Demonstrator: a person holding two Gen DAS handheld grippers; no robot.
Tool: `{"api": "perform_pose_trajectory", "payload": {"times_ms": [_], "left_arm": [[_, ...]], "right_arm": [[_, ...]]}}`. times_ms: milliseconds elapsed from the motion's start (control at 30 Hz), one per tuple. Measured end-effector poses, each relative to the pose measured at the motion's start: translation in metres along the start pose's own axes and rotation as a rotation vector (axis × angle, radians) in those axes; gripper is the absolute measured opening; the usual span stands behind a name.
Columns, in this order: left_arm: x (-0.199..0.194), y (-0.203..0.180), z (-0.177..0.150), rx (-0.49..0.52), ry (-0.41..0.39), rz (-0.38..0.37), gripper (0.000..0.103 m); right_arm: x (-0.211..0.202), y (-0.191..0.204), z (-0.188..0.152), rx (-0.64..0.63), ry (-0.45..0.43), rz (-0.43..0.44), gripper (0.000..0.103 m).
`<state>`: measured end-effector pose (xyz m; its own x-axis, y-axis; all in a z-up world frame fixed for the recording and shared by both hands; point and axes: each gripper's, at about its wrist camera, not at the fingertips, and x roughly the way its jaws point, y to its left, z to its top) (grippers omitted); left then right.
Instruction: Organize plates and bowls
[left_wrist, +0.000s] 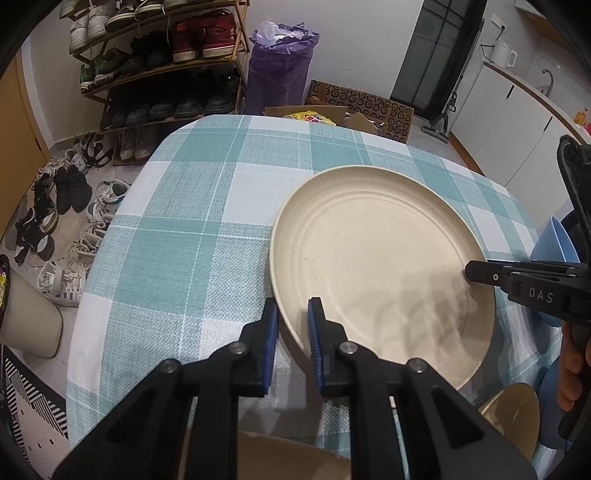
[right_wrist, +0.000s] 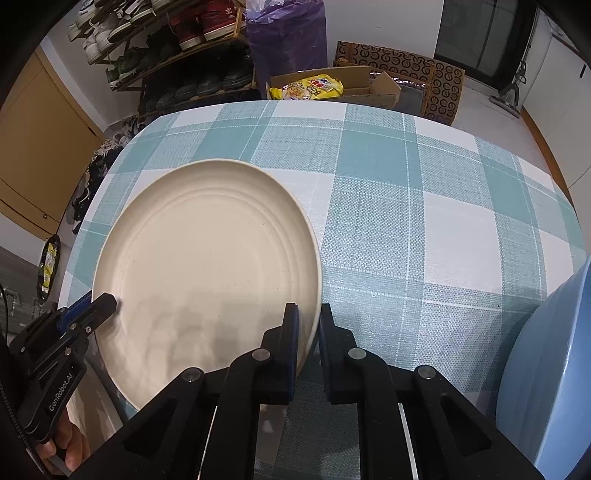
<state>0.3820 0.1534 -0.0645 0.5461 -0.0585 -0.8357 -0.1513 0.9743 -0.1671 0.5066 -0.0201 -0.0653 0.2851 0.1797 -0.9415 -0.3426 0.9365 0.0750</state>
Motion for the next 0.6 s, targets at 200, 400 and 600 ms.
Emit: {"api": "perform_pose_trajectory", "payload": {"times_ms": [200,400,600], "left_arm": [[-0.006,-0.002,0.001,0.001,-0.015,-0.005,0.013],[-0.014,-0.005,0.0,0.002,-0.029,-0.006,0.013],[-0.027,-0.007,-0.001,0.003,-0.048,-0.004,0.013]], "right_arm": [[-0.005,-0.002,-0.002,0.004,-0.009,-0.004,0.011],[-0.013,-0.001,-0.004,0.002,-0.024,-0.005,0.011],[-0.025,0.001,-0.008,0.002,-0.04,-0.001,0.011]]}}
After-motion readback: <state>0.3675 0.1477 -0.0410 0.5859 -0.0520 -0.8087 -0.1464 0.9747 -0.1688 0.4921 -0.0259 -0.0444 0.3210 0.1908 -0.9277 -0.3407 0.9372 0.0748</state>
